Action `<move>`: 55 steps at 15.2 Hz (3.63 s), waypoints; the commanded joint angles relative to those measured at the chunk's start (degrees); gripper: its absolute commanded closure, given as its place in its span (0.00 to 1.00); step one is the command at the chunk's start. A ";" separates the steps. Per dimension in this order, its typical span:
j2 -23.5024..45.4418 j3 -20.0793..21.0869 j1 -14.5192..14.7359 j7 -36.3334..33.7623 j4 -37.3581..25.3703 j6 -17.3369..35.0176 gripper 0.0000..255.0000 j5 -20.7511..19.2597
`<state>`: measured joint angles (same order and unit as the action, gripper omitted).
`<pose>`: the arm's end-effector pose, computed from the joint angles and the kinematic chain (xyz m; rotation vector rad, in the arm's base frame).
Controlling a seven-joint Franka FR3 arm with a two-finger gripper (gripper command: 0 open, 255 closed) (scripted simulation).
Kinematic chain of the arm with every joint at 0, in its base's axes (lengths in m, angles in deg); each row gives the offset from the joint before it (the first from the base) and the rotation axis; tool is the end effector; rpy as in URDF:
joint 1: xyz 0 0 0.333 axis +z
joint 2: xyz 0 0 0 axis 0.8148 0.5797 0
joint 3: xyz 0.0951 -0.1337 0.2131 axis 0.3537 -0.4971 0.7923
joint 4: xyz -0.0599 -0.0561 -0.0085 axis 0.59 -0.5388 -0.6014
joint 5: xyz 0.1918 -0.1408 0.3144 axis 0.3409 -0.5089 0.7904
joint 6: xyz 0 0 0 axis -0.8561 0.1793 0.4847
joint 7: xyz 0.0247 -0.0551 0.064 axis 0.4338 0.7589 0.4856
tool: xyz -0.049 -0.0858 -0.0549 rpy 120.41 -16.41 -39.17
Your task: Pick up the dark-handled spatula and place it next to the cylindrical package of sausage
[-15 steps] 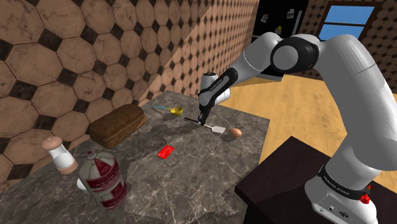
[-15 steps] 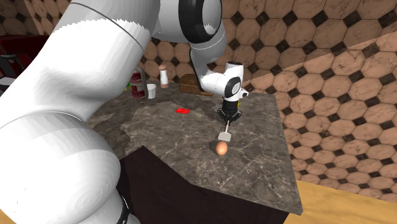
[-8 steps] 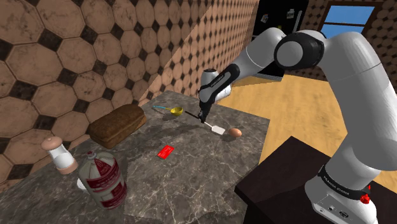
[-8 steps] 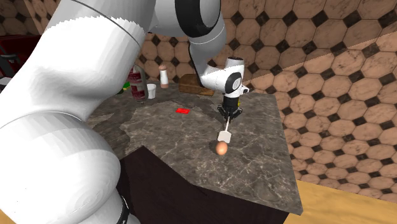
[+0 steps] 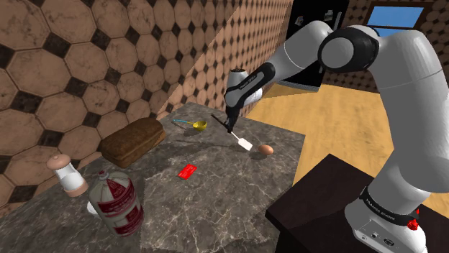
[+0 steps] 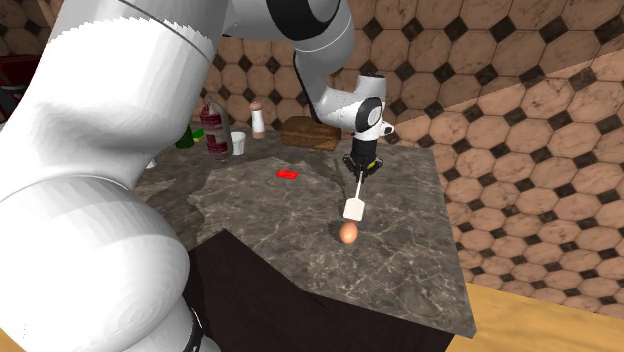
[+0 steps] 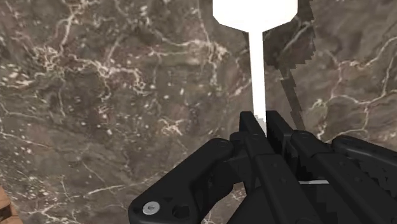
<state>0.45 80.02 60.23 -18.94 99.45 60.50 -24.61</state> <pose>0.6401 0.0603 0.1526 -3.0675 -0.6058 -0.1022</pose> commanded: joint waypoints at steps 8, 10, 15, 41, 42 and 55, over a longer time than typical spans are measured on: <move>-5.12 -0.10 0.07 -0.19 0.48 -4.66 1.00 -0.14; -6.10 -0.12 0.09 -0.22 0.36 -5.76 1.00 -0.17; -8.45 -0.17 0.11 -0.32 -0.10 -8.58 1.00 -0.25; -17.08 -0.32 0.15 -0.79 -7.91 -25.01 1.00 -0.60; -17.27 -0.32 0.15 -0.81 -8.41 -25.70 1.00 -0.61; -18.70 -0.35 0.13 -1.02 -16.37 -35.09 1.00 -0.70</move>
<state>-18.31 79.67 60.37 -19.94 83.96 26.25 -25.30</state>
